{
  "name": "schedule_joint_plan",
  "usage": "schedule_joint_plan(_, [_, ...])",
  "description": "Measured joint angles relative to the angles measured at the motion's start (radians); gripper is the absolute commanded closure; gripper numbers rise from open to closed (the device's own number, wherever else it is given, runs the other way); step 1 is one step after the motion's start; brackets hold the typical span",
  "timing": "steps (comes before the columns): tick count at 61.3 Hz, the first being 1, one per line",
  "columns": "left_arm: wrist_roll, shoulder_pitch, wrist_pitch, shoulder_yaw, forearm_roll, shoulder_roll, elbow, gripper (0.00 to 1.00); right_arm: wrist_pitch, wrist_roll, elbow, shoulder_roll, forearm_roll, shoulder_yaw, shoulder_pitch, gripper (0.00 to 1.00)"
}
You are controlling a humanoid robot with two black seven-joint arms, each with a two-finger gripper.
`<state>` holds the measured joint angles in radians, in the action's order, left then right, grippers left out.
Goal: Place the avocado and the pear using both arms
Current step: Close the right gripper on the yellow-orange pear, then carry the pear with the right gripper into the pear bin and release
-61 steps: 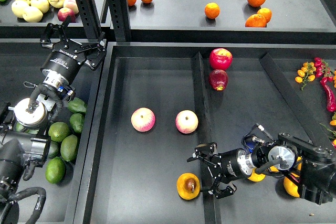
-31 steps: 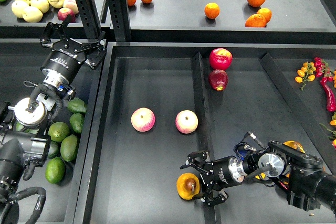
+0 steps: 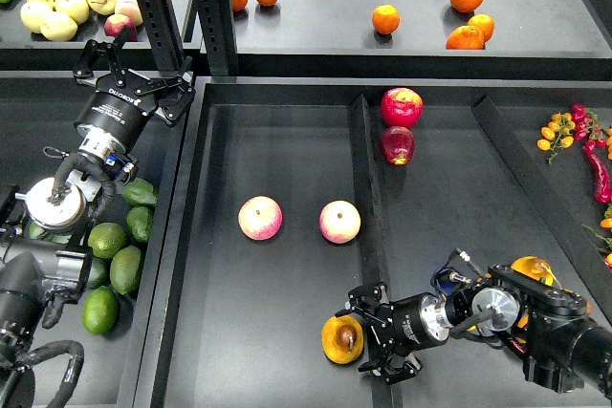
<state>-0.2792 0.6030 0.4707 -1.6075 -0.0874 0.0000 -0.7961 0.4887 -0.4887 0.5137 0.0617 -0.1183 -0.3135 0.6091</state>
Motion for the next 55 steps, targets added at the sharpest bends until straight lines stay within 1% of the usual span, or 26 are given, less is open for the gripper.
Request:
schedule_joint_plan(3, [0.0,0.0,0.0,0.0,0.0,0.0,0.0,0.0,0.0,0.0,-0.013,-0.005,0.0,-0.001,-0.001,0.28])
schedule_joint_plan(4, [0.0,0.0,0.0,0.0,0.0,0.0,0.0,0.0,0.0,0.0,-0.017,-0.006,0.0,-0.001,-0.001,0.31])
schedule_joint_plan(7, [0.0,0.0,0.0,-0.001,0.0,0.0,0.0,0.0,0.0,0.0,-0.026,-0.009,0.0,-0.002,-0.001,0.37])
schedule_joint_plan(27, [0.0,-0.001,0.0,-0.002,0.0,0.0,0.001,0.0,0.0,0.0,-0.042,-0.019,0.001,-0.036,-0.01,0.56])
schedule_joint_plan(28, [0.0,-0.001,0.0,-0.002,0.0,0.0,0.002,0.0,0.0,0.0,-0.042,-0.019,0.001,-0.036,-0.01,0.6])
schedule_joint_plan(35, [0.0,-0.002,0.0,0.0,0.0,0.0,0.004,0.0,0.0,0.0,-0.042,-0.019,0.003,-0.038,-0.01,0.68])
schedule_joint_plan(45, [0.0,-0.002,0.0,0.002,0.0,0.0,0.006,0.0,0.0,0.0,-0.045,-0.019,0.005,-0.054,-0.01,0.74])
schedule_joint_plan(55, [0.0,-0.002,0.0,0.002,0.0,0.0,0.006,0.0,0.0,0.0,-0.053,-0.015,0.007,-0.075,-0.007,0.78])
